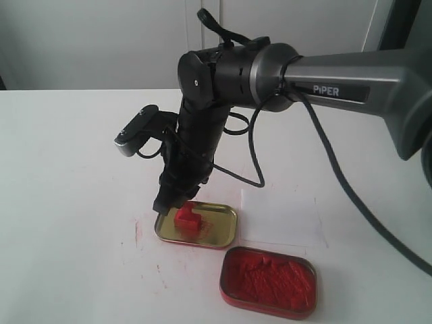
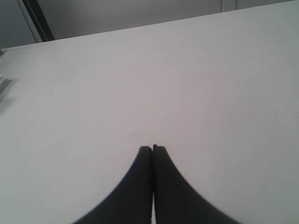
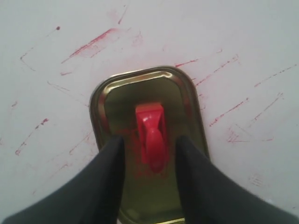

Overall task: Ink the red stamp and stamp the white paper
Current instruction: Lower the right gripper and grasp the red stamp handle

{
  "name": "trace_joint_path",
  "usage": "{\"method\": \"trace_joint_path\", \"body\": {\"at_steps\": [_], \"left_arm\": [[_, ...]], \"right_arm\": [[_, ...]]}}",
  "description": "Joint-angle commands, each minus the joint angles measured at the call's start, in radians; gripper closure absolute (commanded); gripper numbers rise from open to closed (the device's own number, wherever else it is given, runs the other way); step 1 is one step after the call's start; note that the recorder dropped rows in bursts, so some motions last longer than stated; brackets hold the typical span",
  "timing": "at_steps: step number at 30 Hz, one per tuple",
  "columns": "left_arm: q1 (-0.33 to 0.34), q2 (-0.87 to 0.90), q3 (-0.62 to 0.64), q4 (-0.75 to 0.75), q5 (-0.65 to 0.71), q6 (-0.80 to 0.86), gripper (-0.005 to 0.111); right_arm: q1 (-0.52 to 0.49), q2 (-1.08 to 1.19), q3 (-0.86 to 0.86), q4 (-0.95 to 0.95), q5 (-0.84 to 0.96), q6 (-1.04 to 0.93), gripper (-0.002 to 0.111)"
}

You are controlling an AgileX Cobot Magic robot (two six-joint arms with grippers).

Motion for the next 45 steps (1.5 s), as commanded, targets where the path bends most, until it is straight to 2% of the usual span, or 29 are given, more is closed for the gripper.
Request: {"method": "trace_joint_path", "body": {"at_steps": [1, 21, 30, 45], "left_arm": [[0.002, -0.003, 0.003, -0.003, 0.0, 0.001, 0.107], [0.002, -0.003, 0.003, -0.003, 0.0, 0.001, 0.107], [0.002, -0.003, 0.003, -0.003, 0.0, 0.001, 0.107], [0.002, -0.003, 0.003, -0.003, 0.0, 0.001, 0.107]], "right_arm": [[0.001, 0.034, -0.004, -0.013, -0.003, -0.012, 0.073], [0.001, 0.083, -0.004, -0.027, -0.03, -0.012, 0.074], [0.001, 0.089, -0.004, -0.027, -0.021, -0.012, 0.108], [0.001, 0.019, -0.004, -0.034, 0.001, 0.106, 0.108]]}}
